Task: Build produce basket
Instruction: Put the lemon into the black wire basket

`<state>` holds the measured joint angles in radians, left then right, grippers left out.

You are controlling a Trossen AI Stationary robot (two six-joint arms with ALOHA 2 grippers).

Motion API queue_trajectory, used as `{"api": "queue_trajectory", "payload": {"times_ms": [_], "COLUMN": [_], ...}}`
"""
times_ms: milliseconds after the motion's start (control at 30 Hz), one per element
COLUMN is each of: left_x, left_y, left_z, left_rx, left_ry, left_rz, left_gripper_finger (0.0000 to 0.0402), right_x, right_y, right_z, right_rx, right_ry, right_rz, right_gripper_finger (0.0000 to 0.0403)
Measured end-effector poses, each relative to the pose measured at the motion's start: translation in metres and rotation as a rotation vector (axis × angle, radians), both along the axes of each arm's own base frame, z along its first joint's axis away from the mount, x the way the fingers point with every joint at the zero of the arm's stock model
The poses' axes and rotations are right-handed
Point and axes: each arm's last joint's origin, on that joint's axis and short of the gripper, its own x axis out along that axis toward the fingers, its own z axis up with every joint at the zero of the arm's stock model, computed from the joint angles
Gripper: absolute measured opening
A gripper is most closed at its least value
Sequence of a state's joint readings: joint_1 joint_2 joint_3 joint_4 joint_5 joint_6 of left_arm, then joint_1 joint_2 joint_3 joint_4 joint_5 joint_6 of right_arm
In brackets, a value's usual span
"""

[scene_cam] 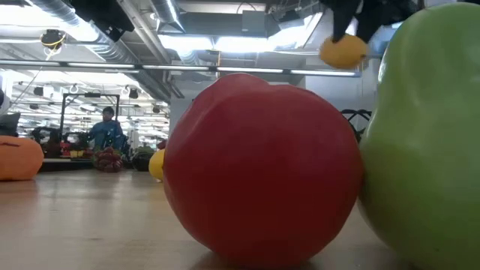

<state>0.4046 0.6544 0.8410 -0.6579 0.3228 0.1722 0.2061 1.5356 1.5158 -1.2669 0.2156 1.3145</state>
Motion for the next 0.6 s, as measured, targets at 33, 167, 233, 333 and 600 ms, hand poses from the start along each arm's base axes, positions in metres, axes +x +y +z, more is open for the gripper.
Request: {"api": "queue_trajectory", "payload": {"times_ms": [33,167,233,333,600], "left_x": [0.0,0.0,0.0,0.001,0.003], "left_y": [0.0,0.0,0.0,0.0,-0.001], "left_z": [0.0,0.0,0.001,0.002,0.006], "left_rx": [0.0,0.0,0.002,0.007,0.041], "left_ry": [0.0,-0.001,-0.006,-0.026,-0.073], "left_rz": [0.0,0.0,0.001,-0.017,-0.091], "left_gripper_finger": [0.0,0.0,0.0,0.0,0.0], "right_x": [0.0,0.001,0.001,0.001,0.008], "right_y": [-0.004,-0.024,-0.035,-0.052,-0.087], "right_z": [0.004,0.019,0.02,0.014,-0.031], "right_rx": [-0.05,-0.261,-0.372,-0.548,-0.643], "right_ry": [-0.012,-0.059,-0.062,-0.052,-0.06], "right_rz": [-0.011,-0.098,-0.159,-0.248,-0.421], "right_gripper_finger": [0.0145,0.0145,0.0145,0.0144,0.0144]}}
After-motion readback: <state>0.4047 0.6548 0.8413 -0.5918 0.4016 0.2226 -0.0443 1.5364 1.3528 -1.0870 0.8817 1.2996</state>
